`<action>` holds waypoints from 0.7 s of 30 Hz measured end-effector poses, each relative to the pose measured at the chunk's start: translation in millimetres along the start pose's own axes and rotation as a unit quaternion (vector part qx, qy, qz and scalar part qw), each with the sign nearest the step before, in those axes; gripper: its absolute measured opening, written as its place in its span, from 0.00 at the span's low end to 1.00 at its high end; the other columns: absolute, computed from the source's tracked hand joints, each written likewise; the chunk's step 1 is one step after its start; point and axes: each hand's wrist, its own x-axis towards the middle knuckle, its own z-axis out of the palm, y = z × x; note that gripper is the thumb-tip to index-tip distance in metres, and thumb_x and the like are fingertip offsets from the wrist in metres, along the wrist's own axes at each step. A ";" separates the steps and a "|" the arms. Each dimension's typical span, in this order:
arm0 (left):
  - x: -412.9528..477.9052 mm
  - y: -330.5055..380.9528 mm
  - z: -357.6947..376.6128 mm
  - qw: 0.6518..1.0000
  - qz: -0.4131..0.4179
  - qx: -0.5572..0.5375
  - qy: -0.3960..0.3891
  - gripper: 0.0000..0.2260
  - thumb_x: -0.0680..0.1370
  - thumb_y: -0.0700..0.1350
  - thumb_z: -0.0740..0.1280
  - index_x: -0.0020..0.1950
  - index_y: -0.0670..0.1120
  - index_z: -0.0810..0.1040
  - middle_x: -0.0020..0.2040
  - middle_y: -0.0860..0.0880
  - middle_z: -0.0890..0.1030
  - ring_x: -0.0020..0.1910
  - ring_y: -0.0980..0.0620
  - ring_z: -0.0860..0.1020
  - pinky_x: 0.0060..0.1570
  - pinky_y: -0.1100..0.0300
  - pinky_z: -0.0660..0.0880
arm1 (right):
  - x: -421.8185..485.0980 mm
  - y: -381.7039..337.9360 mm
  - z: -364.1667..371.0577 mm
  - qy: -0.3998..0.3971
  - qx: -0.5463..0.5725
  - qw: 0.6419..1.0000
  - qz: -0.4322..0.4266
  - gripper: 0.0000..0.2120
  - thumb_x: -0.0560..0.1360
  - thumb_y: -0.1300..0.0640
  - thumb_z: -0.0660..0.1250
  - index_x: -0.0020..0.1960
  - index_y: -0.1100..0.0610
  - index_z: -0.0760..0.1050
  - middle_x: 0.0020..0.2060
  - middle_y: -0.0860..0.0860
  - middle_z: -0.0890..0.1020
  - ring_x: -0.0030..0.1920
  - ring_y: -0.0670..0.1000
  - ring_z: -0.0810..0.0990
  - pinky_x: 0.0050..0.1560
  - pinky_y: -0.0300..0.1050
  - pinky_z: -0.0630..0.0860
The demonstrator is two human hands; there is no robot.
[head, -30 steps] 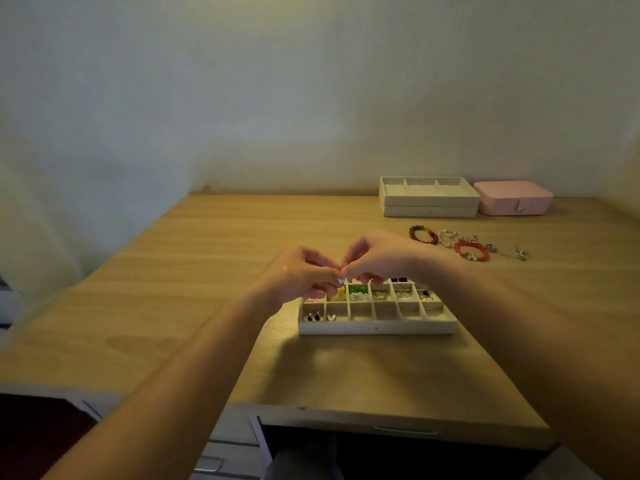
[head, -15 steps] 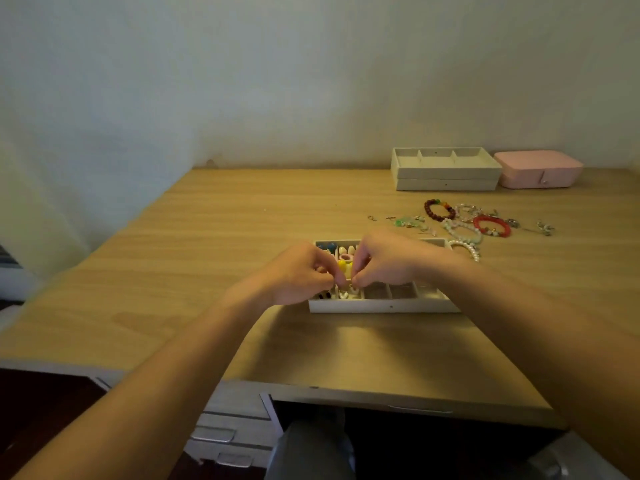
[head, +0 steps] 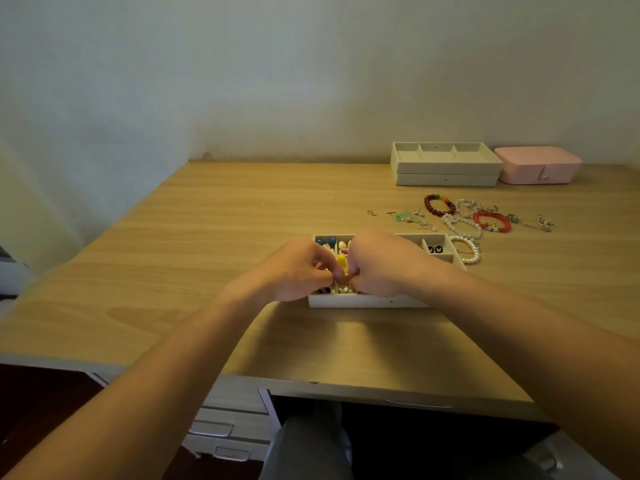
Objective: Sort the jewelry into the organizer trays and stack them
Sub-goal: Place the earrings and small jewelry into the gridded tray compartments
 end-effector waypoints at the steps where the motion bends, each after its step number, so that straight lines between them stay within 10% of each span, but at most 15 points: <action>1: -0.3 0.0 0.0 1.000 0.000 0.004 -0.001 0.12 0.75 0.40 0.68 0.40 0.56 0.84 0.29 0.56 0.72 0.30 0.57 0.68 0.33 0.59 0.65 | -1.8 -1.7 0.6 0.007 -0.006 1.000 0.001 0.13 0.75 0.60 0.68 0.33 0.51 0.71 0.31 0.49 0.75 0.38 0.54 0.79 0.42 0.51 0.83; 10: -3.1 1.2 -2.7 0.997 0.015 0.070 -0.020 0.12 0.75 0.41 0.67 0.45 0.58 0.83 0.29 0.56 0.71 0.30 0.57 0.69 0.32 0.59 0.66 | -15.5 14.8 -12.2 -0.020 0.059 0.998 -0.032 0.15 0.77 0.59 0.64 0.55 0.47 0.86 0.53 0.46 0.84 0.52 0.50 0.80 0.55 0.48 0.80; 17: -10.7 9.2 -5.9 0.972 0.063 0.224 -0.036 0.17 0.77 0.44 0.65 0.61 0.60 0.81 0.48 0.52 0.76 0.47 0.51 0.72 0.47 0.55 0.73 | -14.5 27.8 -11.2 -0.081 -0.006 0.992 -0.095 0.15 0.81 0.54 0.63 0.62 0.40 0.82 0.49 0.45 0.78 0.50 0.50 0.76 0.41 0.39 0.67; 21: -10.9 10.8 -5.8 0.962 0.066 0.261 -0.043 0.17 0.78 0.45 0.63 0.63 0.62 0.80 0.53 0.52 0.76 0.55 0.50 0.73 0.48 0.57 0.69 | -16.6 24.4 -10.7 -0.093 -0.032 0.989 -0.106 0.14 0.81 0.54 0.62 0.60 0.43 0.83 0.47 0.47 0.81 0.48 0.51 0.78 0.47 0.46 0.77</action>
